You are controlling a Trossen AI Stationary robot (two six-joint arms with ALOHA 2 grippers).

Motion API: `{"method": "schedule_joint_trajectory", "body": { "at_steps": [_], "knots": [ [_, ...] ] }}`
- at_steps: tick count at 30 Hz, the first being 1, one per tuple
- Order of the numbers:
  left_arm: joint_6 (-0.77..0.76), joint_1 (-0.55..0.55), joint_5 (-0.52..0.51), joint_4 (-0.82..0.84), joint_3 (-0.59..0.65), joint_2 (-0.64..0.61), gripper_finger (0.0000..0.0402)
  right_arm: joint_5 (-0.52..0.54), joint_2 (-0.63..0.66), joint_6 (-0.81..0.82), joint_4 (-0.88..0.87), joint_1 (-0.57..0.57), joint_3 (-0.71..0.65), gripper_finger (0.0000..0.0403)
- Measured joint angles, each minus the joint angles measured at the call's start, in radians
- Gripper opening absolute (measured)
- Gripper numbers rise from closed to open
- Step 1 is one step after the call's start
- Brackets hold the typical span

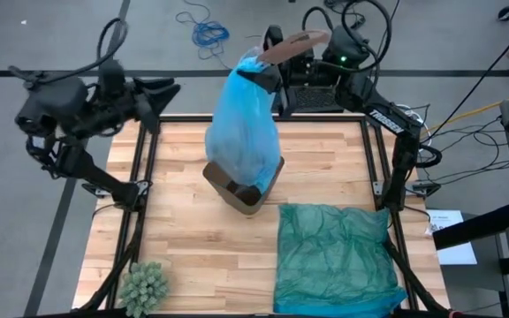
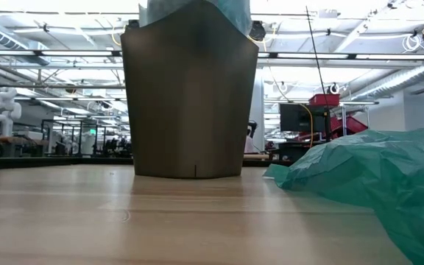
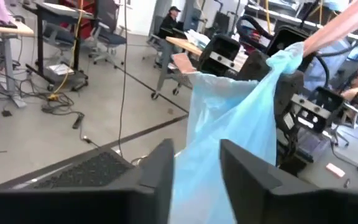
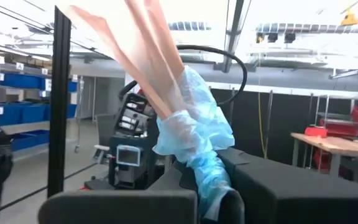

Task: Place trash/remove bag and relplace
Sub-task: Remove the light blue trash bag from the black trash bin

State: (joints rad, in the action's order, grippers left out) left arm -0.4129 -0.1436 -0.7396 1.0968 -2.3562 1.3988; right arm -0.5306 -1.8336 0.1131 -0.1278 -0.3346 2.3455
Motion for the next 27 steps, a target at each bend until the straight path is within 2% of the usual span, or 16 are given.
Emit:
{"method": "schedule_joint_trajectory", "body": {
  "at_steps": [2, 6, 12, 22, 25, 27],
  "knots": [
    [0.000, 0.031, 0.034, -0.041, 0.000, 0.026, 0.0166, 0.001, 0.000, 0.000, 0.010, -0.001, 0.000, 0.0000],
    [0.000, 0.102, 0.182, -0.112, 0.000, 0.081, 0.0227, 0.000, 0.000, 0.006, 0.012, 0.000, 0.000, 0.0000],
    [-0.027, 0.187, 0.309, -0.107, 0.003, 0.154, 0.0270, -0.026, 0.000, 0.010, 0.021, 0.001, 0.000, 0.0000],
    [0.010, 0.274, 0.412, -0.123, -0.001, 0.223, 0.0272, -0.061, 0.000, 0.037, 0.036, 0.001, -0.002, 0.0000],
    [0.027, 0.287, 0.416, -0.134, -0.001, 0.234, 0.0248, -0.070, 0.002, 0.037, 0.040, 0.002, -0.002, 0.0000],
    [0.041, 0.290, 0.386, -0.139, -0.001, 0.237, 0.0214, -0.071, 0.003, 0.037, 0.039, 0.002, -0.002, 0.0000]
  ]
}}
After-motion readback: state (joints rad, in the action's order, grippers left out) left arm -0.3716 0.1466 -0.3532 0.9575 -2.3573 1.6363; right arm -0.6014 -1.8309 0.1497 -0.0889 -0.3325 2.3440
